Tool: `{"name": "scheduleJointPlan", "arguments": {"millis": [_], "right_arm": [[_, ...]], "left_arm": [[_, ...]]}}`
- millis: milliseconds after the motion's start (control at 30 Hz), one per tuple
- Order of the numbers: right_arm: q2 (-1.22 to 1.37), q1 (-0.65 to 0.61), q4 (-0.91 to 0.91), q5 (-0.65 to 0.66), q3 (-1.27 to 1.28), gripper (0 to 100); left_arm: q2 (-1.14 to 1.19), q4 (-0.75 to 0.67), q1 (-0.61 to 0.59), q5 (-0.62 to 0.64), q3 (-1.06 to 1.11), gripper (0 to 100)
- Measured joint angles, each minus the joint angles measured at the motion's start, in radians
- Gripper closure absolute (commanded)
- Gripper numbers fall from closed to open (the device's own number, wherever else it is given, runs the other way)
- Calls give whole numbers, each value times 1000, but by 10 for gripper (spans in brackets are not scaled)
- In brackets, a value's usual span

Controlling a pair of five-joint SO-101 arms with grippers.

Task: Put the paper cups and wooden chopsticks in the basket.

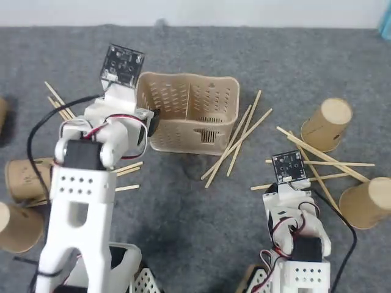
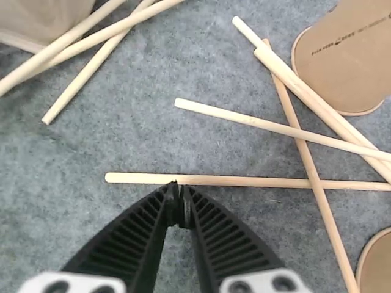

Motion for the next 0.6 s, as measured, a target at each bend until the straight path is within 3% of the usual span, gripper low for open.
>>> {"name": "scheduleJointPlan", "arguments": {"millis": [467, 600], "right_arm": [[0, 0, 0, 0, 0, 992], [0, 6, 0, 0, 0, 992]], "left_arm": [[-385, 327, 25, 37, -117, 787], [-454, 459, -32, 37, -117, 787]]}}
